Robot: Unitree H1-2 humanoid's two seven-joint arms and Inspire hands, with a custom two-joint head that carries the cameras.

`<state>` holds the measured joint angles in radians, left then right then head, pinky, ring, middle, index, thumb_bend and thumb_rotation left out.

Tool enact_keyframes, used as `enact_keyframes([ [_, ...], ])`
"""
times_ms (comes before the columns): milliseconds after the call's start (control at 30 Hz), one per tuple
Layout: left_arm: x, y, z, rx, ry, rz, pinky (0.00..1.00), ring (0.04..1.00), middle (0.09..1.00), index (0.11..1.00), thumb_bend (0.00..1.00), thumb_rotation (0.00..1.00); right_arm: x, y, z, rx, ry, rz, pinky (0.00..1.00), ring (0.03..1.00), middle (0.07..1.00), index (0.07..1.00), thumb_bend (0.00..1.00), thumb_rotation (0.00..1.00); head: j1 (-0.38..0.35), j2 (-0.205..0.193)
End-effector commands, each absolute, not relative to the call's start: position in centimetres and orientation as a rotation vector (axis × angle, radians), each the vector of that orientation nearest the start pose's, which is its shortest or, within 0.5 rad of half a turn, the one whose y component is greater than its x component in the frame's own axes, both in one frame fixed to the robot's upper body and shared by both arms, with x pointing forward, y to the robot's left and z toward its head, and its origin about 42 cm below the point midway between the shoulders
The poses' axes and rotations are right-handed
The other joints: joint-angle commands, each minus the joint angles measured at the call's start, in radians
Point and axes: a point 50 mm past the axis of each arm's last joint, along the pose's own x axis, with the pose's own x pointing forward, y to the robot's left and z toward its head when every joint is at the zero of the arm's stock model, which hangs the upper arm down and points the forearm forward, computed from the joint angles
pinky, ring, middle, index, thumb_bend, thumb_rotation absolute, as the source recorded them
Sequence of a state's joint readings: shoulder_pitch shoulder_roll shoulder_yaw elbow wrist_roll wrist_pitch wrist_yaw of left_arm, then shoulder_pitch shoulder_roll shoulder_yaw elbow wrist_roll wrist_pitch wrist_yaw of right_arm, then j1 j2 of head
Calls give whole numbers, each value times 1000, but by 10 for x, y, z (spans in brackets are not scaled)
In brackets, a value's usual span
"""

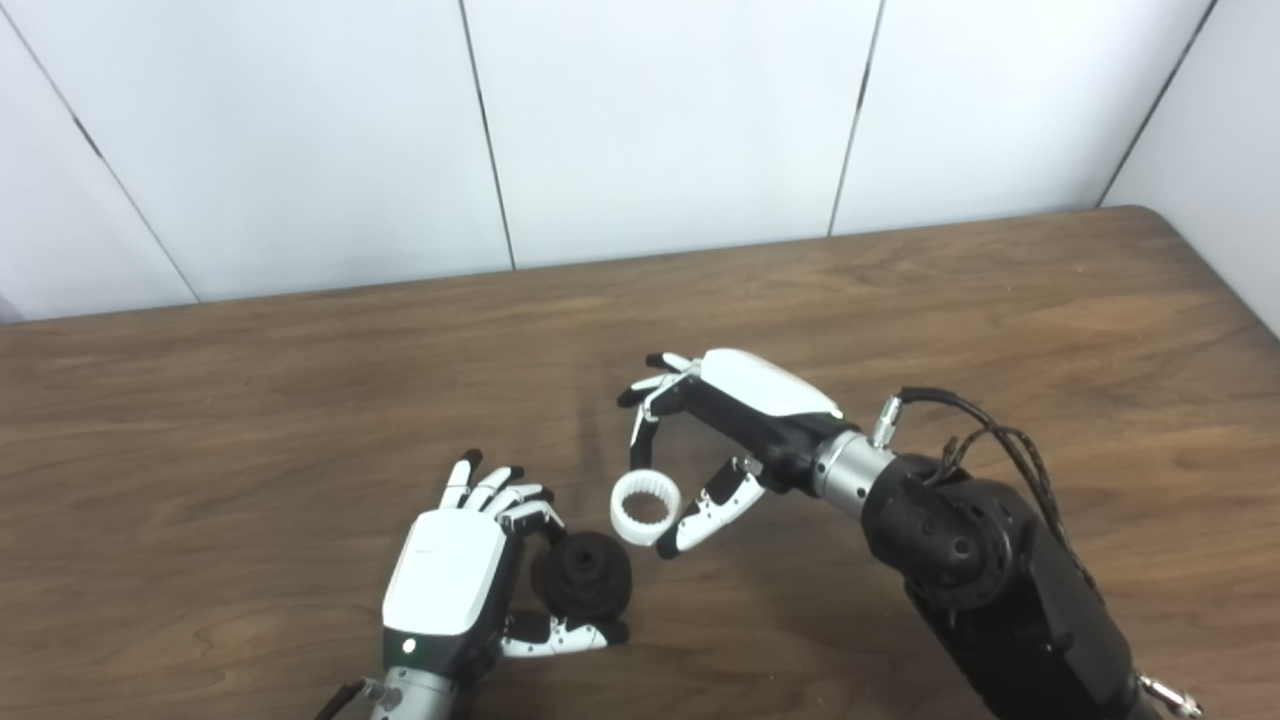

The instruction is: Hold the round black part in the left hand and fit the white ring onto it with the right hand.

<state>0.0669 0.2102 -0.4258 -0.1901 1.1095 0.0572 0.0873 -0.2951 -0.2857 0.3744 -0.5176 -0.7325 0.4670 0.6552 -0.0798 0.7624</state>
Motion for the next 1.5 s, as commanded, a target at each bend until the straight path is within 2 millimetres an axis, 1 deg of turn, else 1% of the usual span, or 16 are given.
enact_keyframes([
  [0,231,157,105,1267,-282,-299,1000,863,751,482,525,58,297,-156,265,-1014,-234,571,1000,999,856,482,524,132,2,2],
  [500,231,149,109,1265,-273,-292,1000,871,757,483,525,57,296,-143,261,-993,-239,594,1000,1000,855,482,524,131,17,12],
  [967,231,148,109,1262,-277,-280,1000,867,754,483,525,58,299,-135,253,-982,-231,604,1000,1000,856,482,525,132,21,11],
  [1200,232,146,111,1273,-276,-282,1000,866,754,484,525,59,300,-135,250,-985,-228,601,1000,1000,854,482,524,132,23,12],
  [1467,231,143,111,1261,-293,-274,1000,859,749,483,525,58,302,-141,240,-986,-217,601,1000,1000,853,482,524,132,28,15],
])
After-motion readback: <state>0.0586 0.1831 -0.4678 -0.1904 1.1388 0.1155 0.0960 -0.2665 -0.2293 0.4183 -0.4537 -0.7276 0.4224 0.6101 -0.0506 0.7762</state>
